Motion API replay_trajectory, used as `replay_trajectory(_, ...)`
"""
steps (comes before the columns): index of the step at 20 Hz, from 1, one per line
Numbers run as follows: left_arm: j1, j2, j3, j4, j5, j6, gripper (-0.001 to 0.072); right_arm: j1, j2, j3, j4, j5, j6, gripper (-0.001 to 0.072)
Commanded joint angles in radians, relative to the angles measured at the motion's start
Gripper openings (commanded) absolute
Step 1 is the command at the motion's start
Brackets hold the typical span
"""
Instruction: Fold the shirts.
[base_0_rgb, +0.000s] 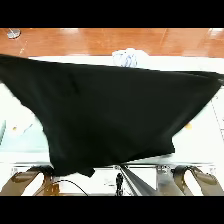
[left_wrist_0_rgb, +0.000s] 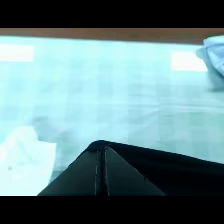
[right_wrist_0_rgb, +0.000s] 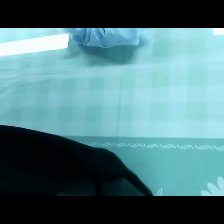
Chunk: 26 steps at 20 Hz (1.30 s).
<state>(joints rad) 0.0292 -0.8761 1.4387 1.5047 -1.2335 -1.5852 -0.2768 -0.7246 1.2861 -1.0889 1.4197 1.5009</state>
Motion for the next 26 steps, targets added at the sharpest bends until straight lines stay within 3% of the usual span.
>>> replay_trajectory(1,0.000,-0.236,0.002,-0.056,0.124,0.001,0.0025,0.000,-0.223,-0.084,0.098,-0.245,-0.082,0.0026)
replay_trajectory(4,-0.001,-0.426,0.063,-0.093,0.153,-0.010,0.0024,0.000,-0.463,-0.051,0.207,-0.349,-0.115,0.0026)
replay_trajectory(8,-0.001,-0.615,0.093,-0.166,0.154,-0.011,0.0025,0.000,-0.760,0.101,0.288,-0.354,-0.133,0.0026)
replay_trajectory(12,-0.005,-0.726,0.092,-0.267,0.182,-0.010,0.0025,0.000,-0.934,0.234,0.340,-0.359,-0.110,0.0026)
replay_trajectory(17,-0.018,-0.766,0.093,-0.279,0.213,-0.005,0.0026,0.000,-1.011,0.296,0.319,-0.340,-0.090,0.0026)
replay_trajectory(20,0.005,-0.745,0.105,-0.277,0.013,0.122,0.0025,-0.016,-1.004,0.296,0.293,-0.192,-0.151,0.0027)
replay_trajectory(22,0.019,-0.742,0.102,-0.266,-0.147,0.162,0.0025,-0.012,-1.006,0.290,0.159,-0.087,-0.159,0.0027)
replay_trajectory(26,0.013,-0.754,-0.021,-0.273,-0.118,0.175,0.0025,0.013,-1.006,0.185,0.062,-0.117,-0.149,0.0027)
